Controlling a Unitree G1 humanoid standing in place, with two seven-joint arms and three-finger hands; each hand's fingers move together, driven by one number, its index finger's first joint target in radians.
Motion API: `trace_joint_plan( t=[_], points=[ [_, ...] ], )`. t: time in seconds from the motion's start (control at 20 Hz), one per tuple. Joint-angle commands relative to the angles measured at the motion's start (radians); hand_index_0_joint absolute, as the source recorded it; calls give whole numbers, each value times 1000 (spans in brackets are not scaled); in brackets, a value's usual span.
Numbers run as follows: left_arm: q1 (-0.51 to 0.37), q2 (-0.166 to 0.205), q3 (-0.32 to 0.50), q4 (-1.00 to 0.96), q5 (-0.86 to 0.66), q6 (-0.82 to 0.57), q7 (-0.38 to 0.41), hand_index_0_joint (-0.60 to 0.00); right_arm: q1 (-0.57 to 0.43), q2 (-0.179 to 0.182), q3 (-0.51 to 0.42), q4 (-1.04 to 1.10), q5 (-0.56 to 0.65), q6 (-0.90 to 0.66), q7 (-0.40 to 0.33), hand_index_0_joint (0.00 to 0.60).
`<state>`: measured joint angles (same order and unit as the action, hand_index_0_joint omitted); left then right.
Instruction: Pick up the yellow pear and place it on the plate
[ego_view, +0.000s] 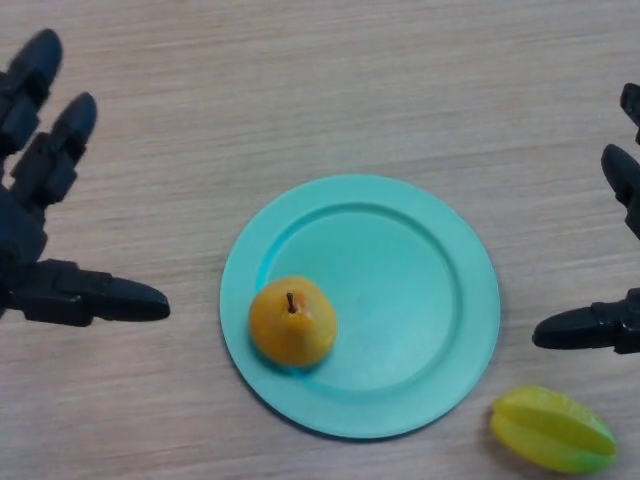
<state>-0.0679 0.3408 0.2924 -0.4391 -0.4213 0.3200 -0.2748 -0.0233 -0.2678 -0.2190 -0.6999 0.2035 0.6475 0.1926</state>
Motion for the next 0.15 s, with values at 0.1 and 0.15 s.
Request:
trace_joint_plan(
  t=[0.1,0.15],
  points=[
    [-21,38,61,-50,1,-102,-2,0,-25,-39,-57,-49,8,-129,1,0],
    [-20,37,59,-51,3,-99,-3,0,-27,-39,-56,-50,10,-129,-1,0]
  ],
)
